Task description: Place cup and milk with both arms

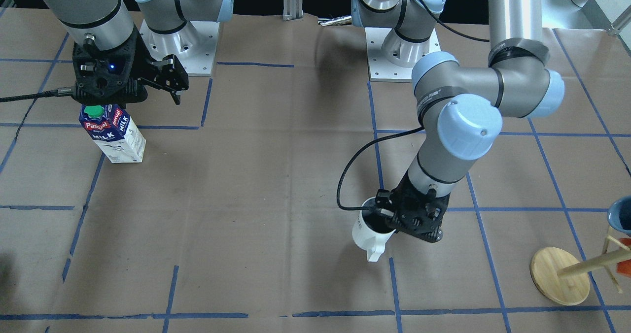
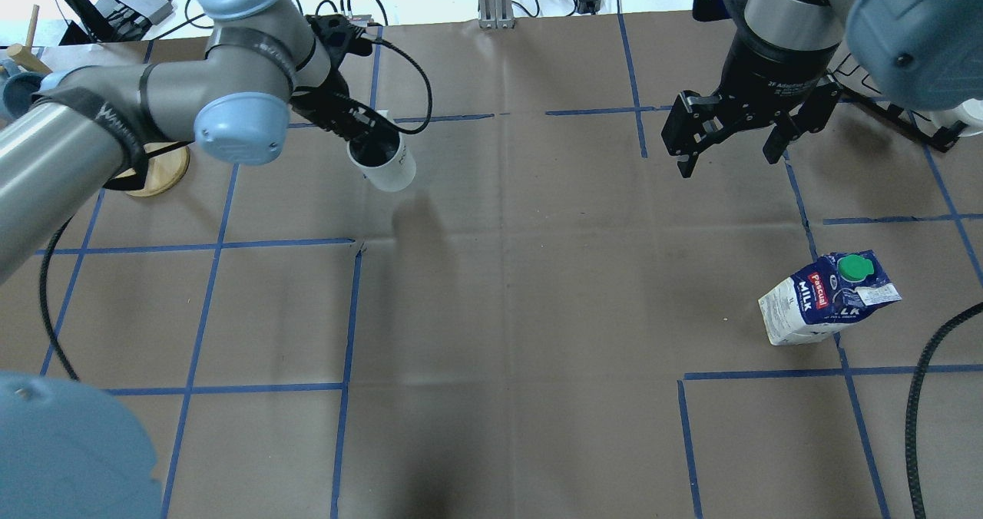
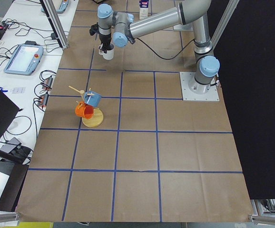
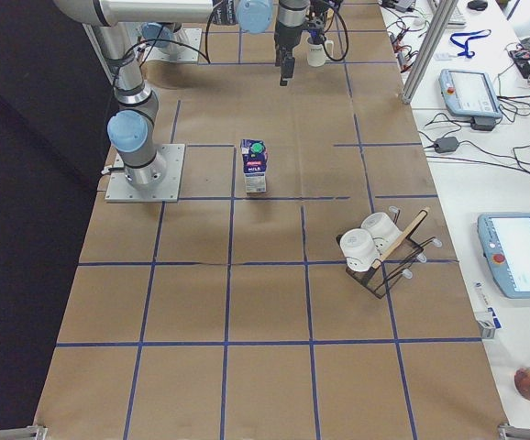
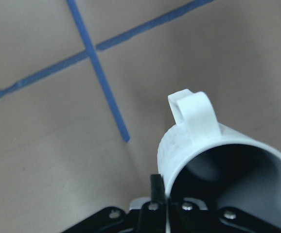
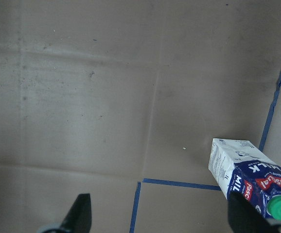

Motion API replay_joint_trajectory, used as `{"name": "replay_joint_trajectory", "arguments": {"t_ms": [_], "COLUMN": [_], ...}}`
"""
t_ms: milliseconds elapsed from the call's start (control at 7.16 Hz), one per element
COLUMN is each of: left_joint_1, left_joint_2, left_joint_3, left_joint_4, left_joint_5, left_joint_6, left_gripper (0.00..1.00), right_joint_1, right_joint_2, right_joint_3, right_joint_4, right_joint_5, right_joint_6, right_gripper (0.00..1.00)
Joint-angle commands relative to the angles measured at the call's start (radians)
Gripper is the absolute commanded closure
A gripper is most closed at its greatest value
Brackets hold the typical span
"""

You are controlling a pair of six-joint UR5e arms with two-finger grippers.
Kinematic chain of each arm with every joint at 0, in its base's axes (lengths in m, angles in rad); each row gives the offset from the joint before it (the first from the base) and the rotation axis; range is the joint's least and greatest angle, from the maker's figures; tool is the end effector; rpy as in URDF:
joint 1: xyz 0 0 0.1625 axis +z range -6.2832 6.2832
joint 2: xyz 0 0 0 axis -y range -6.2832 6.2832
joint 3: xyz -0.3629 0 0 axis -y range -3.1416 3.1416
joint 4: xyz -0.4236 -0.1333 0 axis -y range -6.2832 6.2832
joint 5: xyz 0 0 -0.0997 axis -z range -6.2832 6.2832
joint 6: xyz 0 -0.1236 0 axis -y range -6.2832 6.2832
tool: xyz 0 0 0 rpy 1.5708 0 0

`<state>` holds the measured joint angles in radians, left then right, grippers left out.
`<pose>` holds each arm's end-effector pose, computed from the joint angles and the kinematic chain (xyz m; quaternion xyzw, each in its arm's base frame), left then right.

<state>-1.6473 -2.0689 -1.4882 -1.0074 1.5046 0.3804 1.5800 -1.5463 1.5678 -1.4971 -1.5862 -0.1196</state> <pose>-0.1929 -0.6649 0.2030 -0.2281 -0.9703 0.0780 0.0214 0.1362 -0.5187 0.3837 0.0646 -0.9967 -0.0479 0.0051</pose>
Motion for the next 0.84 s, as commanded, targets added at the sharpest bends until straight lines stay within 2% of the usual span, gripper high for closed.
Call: {"name": "replay_joint_trajectory", "arguments": {"t_ms": [0,279,419,699], "left_joint_1": [-0.083,-0.092,-0.092,-0.097], "left_joint_2": [-0.146,-0.177,-0.174,-0.175], "left_joint_3": [0.185,0.203,0.209,0.206], "left_joint_4": [-0.028,-0.037,-0.083,-0.091], "left_joint_5": [0.017,0.014,0.016,0.008], "left_joint_6": [-0.005,-0.052,-0.072,-0.182], "left_gripper": [1.0,1.0,1.0,1.0], "right_joint_1": [0.0,0.0,0.0,0.0], "right_joint_2": [0.0,0.0,0.0,0.0], "right_joint_3": [0.0,0.0,0.0,0.0], "right_joint_4": [0.0,0.0,0.0,0.0], "right_joint_5": [0.0,0.0,0.0,0.0], "right_joint_6": [0.0,0.0,0.0,0.0], "right_gripper": [0.0,0.0,0.0,0.0]}}
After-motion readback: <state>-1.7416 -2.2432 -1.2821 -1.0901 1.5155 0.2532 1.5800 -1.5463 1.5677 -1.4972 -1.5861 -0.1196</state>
